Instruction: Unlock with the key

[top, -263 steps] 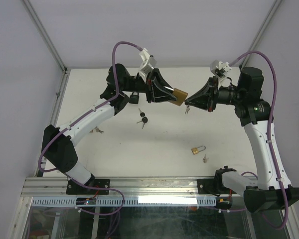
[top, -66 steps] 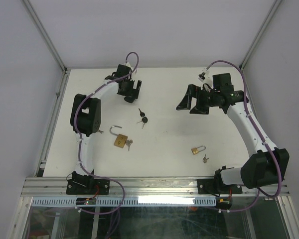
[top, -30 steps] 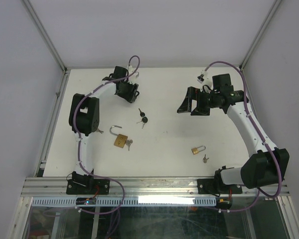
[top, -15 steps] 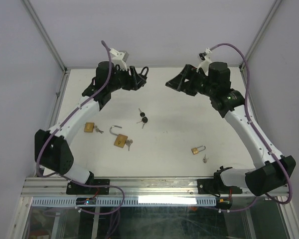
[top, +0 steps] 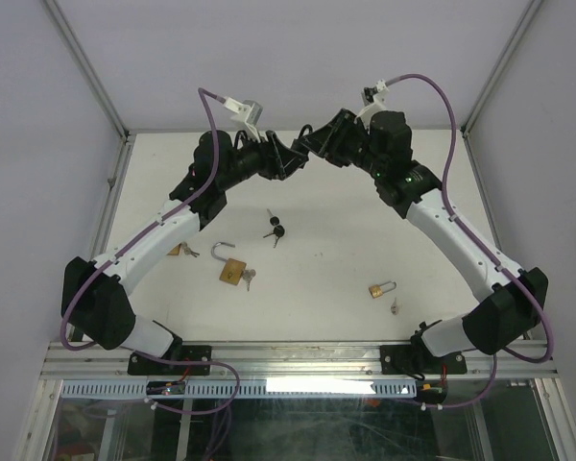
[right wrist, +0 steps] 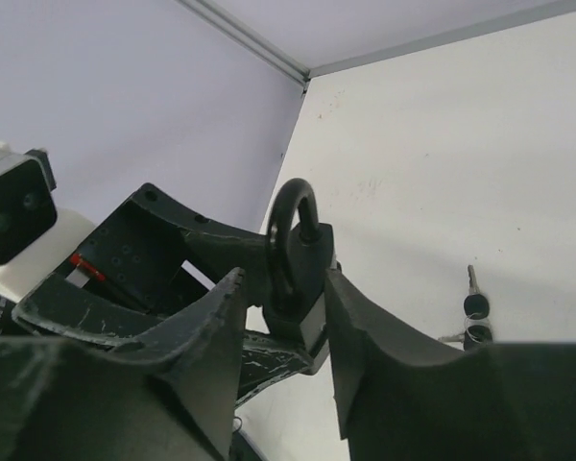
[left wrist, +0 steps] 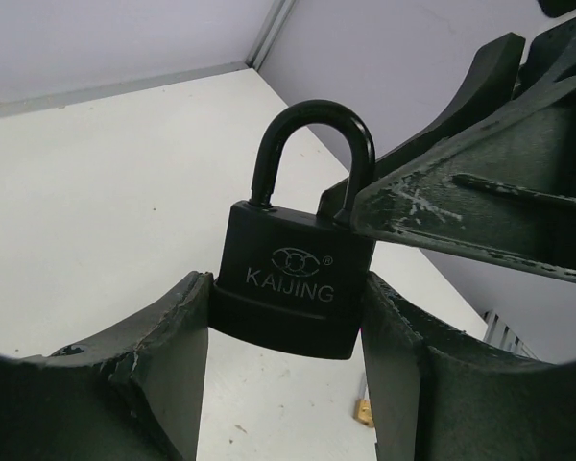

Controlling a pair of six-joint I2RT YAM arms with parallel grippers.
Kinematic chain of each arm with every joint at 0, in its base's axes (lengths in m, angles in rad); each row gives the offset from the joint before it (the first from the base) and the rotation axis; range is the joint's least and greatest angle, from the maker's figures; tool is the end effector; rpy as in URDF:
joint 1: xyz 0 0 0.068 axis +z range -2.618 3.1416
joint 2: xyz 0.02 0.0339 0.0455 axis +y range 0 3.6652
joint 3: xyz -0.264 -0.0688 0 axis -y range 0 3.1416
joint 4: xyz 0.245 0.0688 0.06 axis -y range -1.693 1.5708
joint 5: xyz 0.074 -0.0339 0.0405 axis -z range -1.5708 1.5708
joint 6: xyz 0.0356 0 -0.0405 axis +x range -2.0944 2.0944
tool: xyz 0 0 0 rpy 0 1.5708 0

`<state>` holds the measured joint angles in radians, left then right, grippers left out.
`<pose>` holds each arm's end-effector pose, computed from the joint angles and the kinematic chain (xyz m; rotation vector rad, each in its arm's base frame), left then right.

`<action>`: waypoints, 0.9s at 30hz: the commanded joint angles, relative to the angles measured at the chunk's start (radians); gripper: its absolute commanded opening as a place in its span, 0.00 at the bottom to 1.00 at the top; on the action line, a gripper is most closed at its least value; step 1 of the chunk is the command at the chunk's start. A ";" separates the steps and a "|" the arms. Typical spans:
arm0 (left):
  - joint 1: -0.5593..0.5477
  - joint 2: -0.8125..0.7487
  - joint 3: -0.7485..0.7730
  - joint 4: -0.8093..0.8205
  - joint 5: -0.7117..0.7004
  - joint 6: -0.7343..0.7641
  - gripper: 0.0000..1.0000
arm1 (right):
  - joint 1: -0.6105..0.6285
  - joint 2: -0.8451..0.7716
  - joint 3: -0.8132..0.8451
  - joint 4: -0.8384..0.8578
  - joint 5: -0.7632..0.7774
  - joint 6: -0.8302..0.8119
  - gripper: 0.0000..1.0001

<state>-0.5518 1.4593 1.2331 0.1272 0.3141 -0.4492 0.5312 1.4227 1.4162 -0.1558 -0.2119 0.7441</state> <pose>0.2924 -0.1929 0.3687 0.3405 1.7355 -1.0040 0.2840 0.1756 0.4154 0.0305 1.8649 1.0983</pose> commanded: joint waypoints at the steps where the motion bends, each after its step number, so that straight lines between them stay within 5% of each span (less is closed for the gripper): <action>1: -0.010 -0.022 0.019 0.163 0.013 0.011 0.00 | 0.018 -0.048 -0.013 0.123 0.045 0.036 0.34; 9: -0.057 -0.023 0.029 0.154 0.018 0.105 0.00 | 0.021 -0.002 0.036 0.073 0.078 -0.040 0.32; 14: -0.063 -0.024 0.023 0.146 -0.002 0.133 0.00 | 0.021 0.016 0.049 0.044 0.079 -0.075 0.00; 20: -0.063 -0.053 -0.010 0.160 0.137 0.138 0.00 | -0.001 -0.034 0.017 0.069 -0.086 -0.225 0.00; 21: -0.062 -0.051 -0.018 0.157 0.186 0.128 0.08 | -0.024 -0.042 0.012 0.060 -0.155 -0.251 0.00; 23: -0.054 -0.059 -0.034 0.151 0.271 0.113 0.54 | -0.095 -0.062 0.010 0.008 -0.337 -0.294 0.00; 25: -0.024 -0.069 -0.055 0.155 0.434 0.123 0.72 | -0.196 -0.096 0.023 -0.130 -0.538 -0.420 0.00; 27: 0.031 -0.076 -0.065 0.153 0.584 0.138 0.80 | -0.255 -0.118 0.088 -0.386 -0.694 -0.654 0.00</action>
<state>-0.5713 1.4590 1.1786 0.1802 0.5121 -0.3470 0.3901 1.3987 1.4101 -0.2687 -0.5133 0.4397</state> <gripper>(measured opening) 0.743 0.045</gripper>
